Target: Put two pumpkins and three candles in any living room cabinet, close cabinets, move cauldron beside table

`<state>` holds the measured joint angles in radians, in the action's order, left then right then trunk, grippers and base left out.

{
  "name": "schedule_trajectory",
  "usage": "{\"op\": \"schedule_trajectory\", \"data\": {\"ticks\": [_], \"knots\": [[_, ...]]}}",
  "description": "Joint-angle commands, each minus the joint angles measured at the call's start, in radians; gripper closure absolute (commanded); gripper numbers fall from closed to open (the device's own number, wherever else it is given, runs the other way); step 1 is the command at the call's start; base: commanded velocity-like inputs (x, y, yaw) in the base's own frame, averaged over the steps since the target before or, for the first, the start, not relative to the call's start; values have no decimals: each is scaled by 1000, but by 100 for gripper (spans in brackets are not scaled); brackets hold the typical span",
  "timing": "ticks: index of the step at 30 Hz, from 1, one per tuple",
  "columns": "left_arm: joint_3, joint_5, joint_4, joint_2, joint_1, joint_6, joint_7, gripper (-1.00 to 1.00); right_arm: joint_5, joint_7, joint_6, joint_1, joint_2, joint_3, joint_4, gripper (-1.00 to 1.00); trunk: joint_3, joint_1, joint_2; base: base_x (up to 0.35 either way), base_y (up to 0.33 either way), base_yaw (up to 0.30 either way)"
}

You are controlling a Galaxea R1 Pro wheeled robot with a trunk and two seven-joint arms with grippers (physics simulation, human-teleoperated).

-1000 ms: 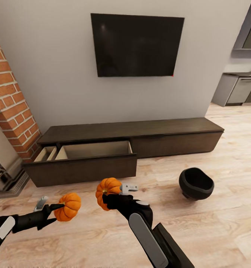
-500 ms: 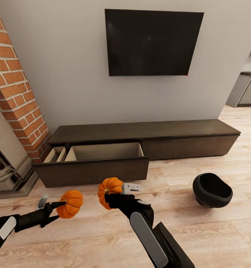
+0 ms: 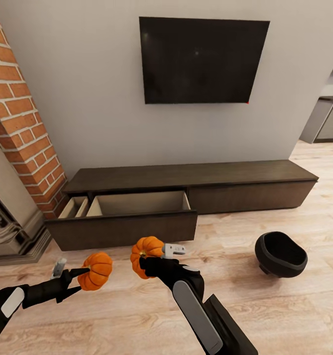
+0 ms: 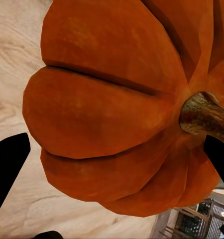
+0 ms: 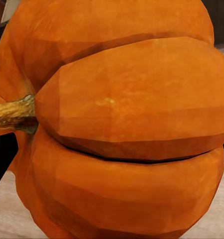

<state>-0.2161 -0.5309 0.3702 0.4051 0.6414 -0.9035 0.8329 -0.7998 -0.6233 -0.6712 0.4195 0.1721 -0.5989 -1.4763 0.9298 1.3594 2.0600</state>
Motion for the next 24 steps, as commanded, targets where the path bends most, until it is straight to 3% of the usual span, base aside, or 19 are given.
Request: {"op": "schedule_trajectory", "data": {"ticks": [1,11,12,15,17,22,24], "knots": [[-3,5,5,0,1,-4,0,100,-10,-10,-2,1,0,-1,-1,100,-2,-4,-7,0,0,0],[-3,7,48,-8,1,-4,-54,100,-9,-10,-2,1,0,-1,-1,100,-34,-42,-77,0,0,0],[-3,8,59,-12,1,-2,-240,100,-9,-10,-2,1,0,-1,-1,100,-37,-46,-84,0,0,0],[-3,7,78,-26,1,32,-347,100,-9,-10,-1,1,0,-1,-1,100,-46,-58,-105,0,0,0],[-3,6,86,-44,1,57,-452,100,-9,-10,-1,1,0,-1,-1,100,-52,-65,-119,0,0,0],[-3,6,142,-77,0,69,-658,100,-9,-10,0,1,0,-1,1,100,-68,-85,-154,0,0,0],[-3,6,153,-84,0,71,-699,100,-9,-10,1,1,0,0,4,100,-74,-92,-168,0,0,0]]}}
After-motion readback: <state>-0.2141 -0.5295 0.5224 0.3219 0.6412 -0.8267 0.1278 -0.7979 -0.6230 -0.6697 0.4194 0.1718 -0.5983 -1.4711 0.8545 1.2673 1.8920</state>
